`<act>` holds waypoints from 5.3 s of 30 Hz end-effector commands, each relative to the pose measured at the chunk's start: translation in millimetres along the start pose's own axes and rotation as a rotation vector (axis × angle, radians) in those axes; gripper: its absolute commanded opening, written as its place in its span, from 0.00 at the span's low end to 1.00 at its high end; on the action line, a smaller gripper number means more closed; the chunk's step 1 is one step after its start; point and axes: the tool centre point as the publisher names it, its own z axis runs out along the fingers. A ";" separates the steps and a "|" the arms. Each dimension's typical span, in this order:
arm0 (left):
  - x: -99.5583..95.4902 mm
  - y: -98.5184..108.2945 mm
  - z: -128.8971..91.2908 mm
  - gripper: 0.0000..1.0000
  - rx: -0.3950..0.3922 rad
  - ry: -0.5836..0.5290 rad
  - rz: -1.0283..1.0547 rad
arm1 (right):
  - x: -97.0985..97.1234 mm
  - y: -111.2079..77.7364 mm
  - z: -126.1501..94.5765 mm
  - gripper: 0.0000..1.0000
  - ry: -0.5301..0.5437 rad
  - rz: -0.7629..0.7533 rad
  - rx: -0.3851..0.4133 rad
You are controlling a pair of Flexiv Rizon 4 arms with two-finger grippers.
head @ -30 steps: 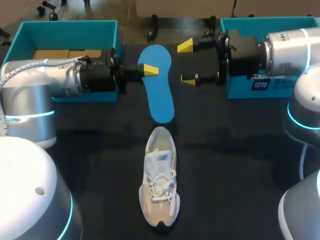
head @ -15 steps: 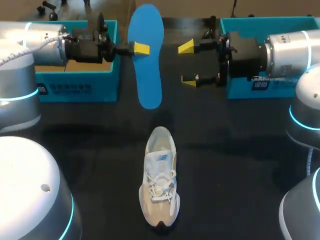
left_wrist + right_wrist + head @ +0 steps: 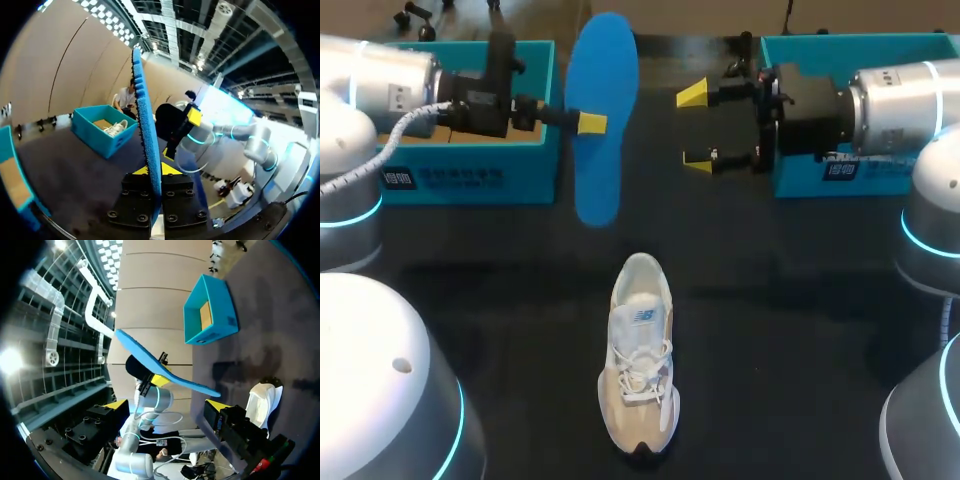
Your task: Take the shoe out of the shoebox, open the shoe tongue, remove and reinsert the insole, then place the shoe into the shoebox
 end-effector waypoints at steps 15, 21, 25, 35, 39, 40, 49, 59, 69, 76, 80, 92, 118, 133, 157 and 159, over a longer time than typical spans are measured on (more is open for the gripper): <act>5.0 1.2 -9.6 0.00 0.145 -0.041 0.613 | -0.2 0.4 3.0 1.00 -0.002 0.000 -0.002; 8.6 -3.0 -4.9 0.00 0.211 -0.002 0.747 | -0.2 0.4 3.0 1.00 -0.002 0.000 -0.002; 7.9 -4.7 -5.4 0.00 0.194 -0.023 0.790 | -0.2 0.4 3.0 1.00 -0.002 0.000 -0.002; 11.4 -3.9 -3.4 0.00 0.182 -0.011 0.886 | -0.2 0.4 3.0 1.00 -0.002 0.000 -0.002; 15.6 -3.9 -6.4 0.00 0.173 -0.033 1.146 | -0.2 0.4 3.0 1.00 -0.002 0.000 -0.002; 16.6 -3.5 -7.2 0.00 0.172 -0.046 1.190 | -0.2 0.4 3.0 1.00 -0.002 0.000 -0.002; 15.3 5.8 -11.3 0.00 0.134 -0.086 1.592 | -0.2 0.4 3.0 1.00 -0.002 0.000 -0.002; 15.3 5.8 -11.3 0.00 0.134 -0.086 1.592 | -0.2 0.4 3.0 1.00 -0.002 0.000 -0.002; 8.6 3.8 -0.5 0.00 0.194 -0.156 1.849 | -0.2 0.4 3.0 1.00 -0.002 0.000 -0.002; 6.9 -1.8 1.9 0.00 0.085 -0.192 1.903 | -0.2 0.4 3.0 1.00 -0.002 0.000 -0.002; 6.9 -1.8 1.9 0.00 0.085 -0.192 1.903 | -0.2 0.4 3.0 1.00 -0.002 0.000 -0.002; -6.1 -5.9 11.6 0.00 0.100 -0.233 2.005 | -1.2 -1.3 9.2 1.00 0.007 0.008 0.025; -12.0 -2.3 29.3 0.00 0.175 -0.206 2.076 | -8.7 -27.2 60.9 0.77 -0.020 -0.066 0.144; -2.8 -0.7 33.6 0.00 0.202 -0.194 2.082 | -22.7 -23.4 71.9 0.46 -0.004 -0.087 0.160; -1.1 0.9 35.4 0.00 0.198 -0.201 2.095 | -25.1 -28.6 63.7 0.30 0.009 -0.086 0.132; -0.8 1.3 35.3 0.00 0.200 -0.200 2.095 | -25.3 -28.4 63.1 0.29 0.010 -0.086 0.130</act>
